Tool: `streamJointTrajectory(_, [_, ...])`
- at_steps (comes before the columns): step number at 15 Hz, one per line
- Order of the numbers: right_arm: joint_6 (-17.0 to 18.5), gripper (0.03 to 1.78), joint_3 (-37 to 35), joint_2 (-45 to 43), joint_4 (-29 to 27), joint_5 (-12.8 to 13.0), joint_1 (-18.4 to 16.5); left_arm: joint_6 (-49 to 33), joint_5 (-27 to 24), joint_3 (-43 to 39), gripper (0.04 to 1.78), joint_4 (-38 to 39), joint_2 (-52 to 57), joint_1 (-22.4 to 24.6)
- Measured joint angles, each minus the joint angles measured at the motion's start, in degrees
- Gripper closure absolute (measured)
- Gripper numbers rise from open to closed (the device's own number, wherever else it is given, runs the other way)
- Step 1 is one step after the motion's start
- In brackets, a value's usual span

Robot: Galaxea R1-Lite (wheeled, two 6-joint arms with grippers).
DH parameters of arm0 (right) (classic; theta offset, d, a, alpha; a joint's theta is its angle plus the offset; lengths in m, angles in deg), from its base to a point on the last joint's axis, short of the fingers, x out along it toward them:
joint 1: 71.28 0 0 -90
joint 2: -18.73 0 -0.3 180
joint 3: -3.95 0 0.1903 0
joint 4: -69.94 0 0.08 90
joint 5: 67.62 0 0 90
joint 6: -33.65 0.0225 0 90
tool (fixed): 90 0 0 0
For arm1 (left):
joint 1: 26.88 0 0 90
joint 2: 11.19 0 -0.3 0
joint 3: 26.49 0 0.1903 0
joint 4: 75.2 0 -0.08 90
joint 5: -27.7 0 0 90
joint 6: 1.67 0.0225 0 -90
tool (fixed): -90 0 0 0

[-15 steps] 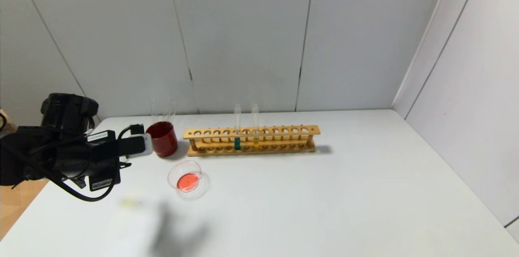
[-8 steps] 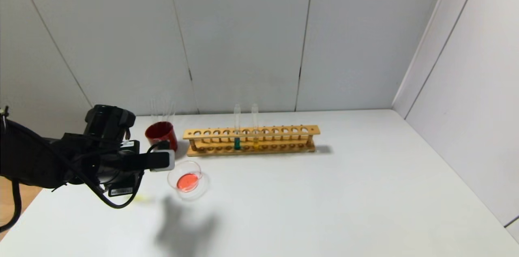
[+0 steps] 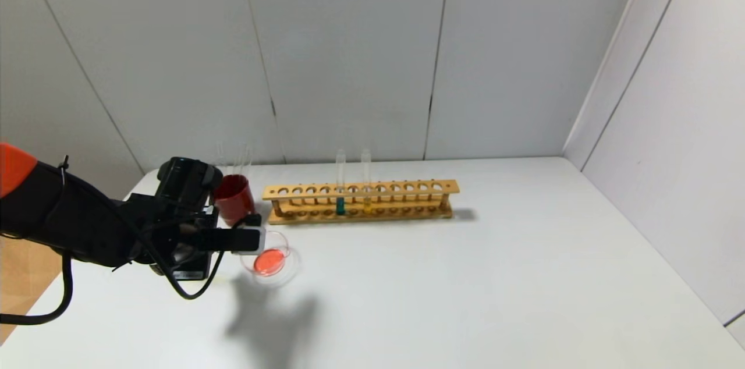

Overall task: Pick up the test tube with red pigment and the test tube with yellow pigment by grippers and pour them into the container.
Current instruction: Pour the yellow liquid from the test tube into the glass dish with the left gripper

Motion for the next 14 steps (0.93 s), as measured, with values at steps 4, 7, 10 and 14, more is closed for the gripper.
streamJointTrajectory(4, [0.0,0.06,0.0,0.0,0.0,0.0,0.0,2.9,5.4,0.8,1.50,-0.1,-0.7,-1.5])
streamJointTrajectory(7, [0.0,0.06,0.0,0.0,0.0,0.0,0.0,4.9,9.0,1.0,1.50,-0.2,-0.8,-2.9])
streamJointTrajectory(10, [0.0,0.06,0.0,0.0,0.0,0.0,0.0,6.0,9.7,1.1,1.50,-0.3,-1.0,-3.7])
streamJointTrajectory(14, [0.0,0.06,0.0,0.0,0.0,0.0,0.0,6.4,10.4,1.2,1.50,-0.2,-1.9,-3.9])
